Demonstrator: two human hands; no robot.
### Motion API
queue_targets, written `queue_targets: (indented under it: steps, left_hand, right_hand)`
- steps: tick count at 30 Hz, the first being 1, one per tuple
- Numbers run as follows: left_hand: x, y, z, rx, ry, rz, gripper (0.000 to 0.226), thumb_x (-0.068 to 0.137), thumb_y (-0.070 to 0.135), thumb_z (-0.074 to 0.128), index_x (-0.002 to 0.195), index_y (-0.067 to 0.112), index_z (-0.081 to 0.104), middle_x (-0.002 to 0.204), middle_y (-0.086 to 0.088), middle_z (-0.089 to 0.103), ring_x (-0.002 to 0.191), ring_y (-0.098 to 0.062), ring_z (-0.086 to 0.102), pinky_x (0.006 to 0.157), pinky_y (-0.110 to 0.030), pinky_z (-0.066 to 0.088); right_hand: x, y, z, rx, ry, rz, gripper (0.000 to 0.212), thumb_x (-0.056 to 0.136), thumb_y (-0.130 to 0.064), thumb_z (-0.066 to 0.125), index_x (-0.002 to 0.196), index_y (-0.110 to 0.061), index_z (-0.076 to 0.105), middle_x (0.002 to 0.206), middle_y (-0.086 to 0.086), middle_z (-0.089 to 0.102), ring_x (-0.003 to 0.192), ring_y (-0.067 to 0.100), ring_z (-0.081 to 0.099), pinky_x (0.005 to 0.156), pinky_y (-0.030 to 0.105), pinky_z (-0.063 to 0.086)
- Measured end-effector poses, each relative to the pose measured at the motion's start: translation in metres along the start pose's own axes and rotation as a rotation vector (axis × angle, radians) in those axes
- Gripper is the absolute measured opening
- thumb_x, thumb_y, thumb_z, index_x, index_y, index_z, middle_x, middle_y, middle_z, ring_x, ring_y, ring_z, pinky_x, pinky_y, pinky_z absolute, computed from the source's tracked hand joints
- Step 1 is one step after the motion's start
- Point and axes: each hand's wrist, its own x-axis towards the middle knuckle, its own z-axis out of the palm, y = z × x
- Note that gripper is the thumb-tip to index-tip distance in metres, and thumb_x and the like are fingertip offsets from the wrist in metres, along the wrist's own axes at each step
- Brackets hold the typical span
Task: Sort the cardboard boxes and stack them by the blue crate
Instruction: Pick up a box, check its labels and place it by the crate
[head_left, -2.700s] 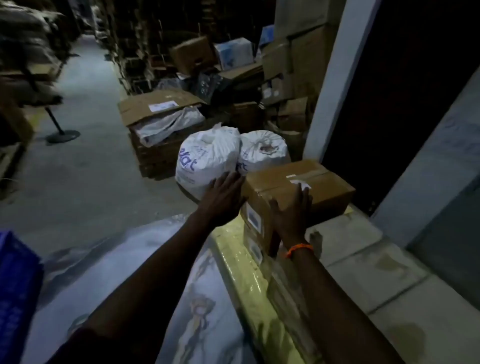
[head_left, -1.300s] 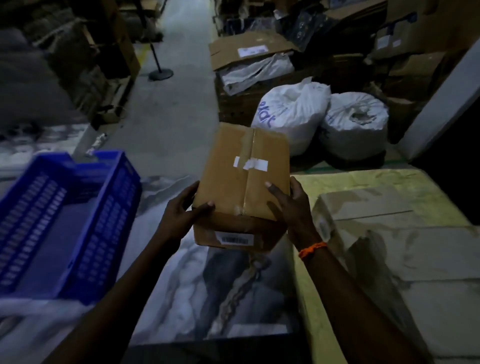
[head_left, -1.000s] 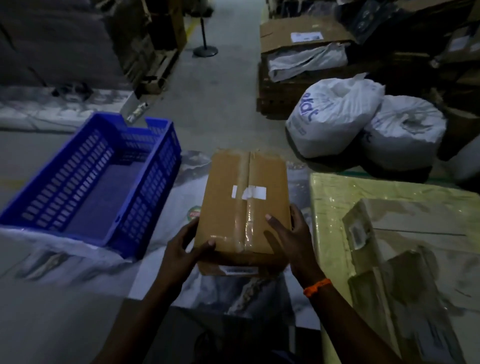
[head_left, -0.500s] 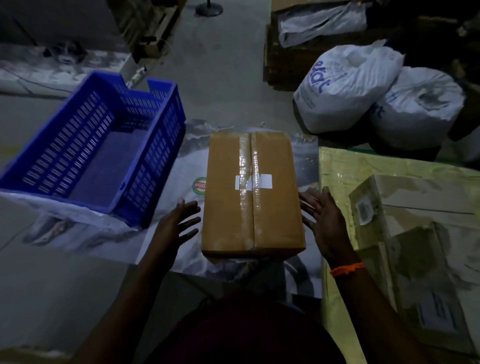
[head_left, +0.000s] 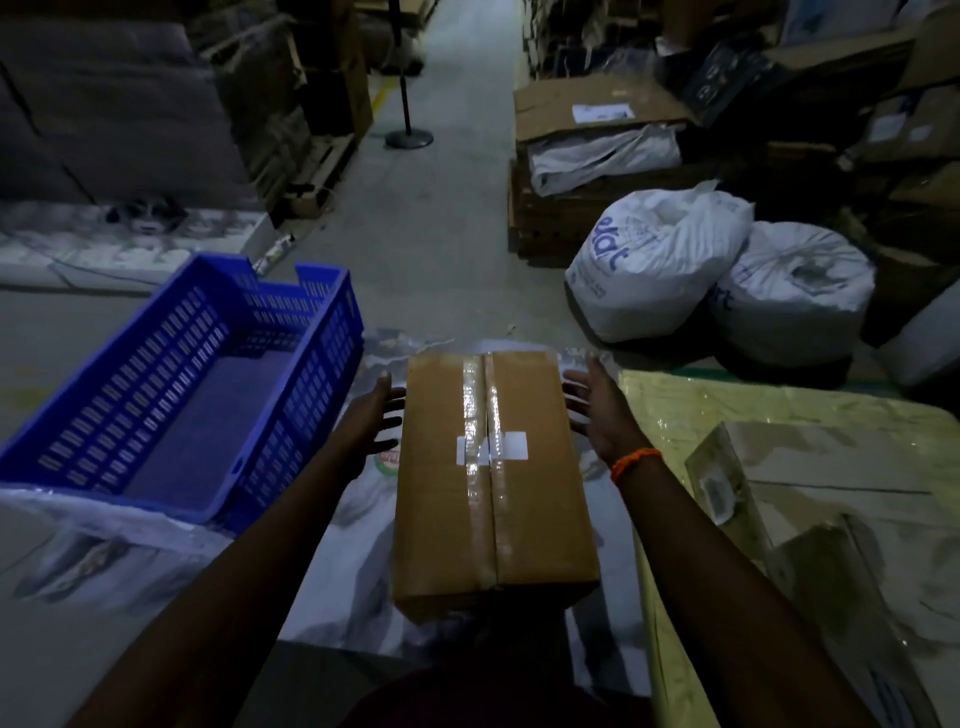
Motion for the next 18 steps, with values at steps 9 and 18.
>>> queue_targets:
  steps: [9,18]
  left_hand:
    - [-0.003,0.01,0.01,-0.085,-0.052,0.019,0.069,0.098,0.075,0.026,0.139,0.031,0.06,0.132,0.008,0.062,0.122,-0.019,0.056,0.095,-0.044,0.048]
    - [-0.003,0.057,0.001,-0.384,-0.088,0.111,0.078,0.093,0.082,0.021,0.132,0.029,0.064,0.146,0.001,0.056,0.134,-0.02,0.05,0.107,-0.056,0.039]
  right_hand:
    - [0.011,-0.011,0.004,-0.018,-0.026,0.07,0.072,0.098,-0.075,0.035,0.128,-0.019,0.069,0.124,0.005,0.072,0.117,0.026,0.065,0.101,0.044,0.051]
    - [-0.009,-0.063,0.005,0.16,-0.069,-0.141,0.07,0.103,-0.07,0.029,0.131,-0.02,0.068,0.132,0.005,0.07,0.126,0.024,0.06,0.101,0.046,0.048]
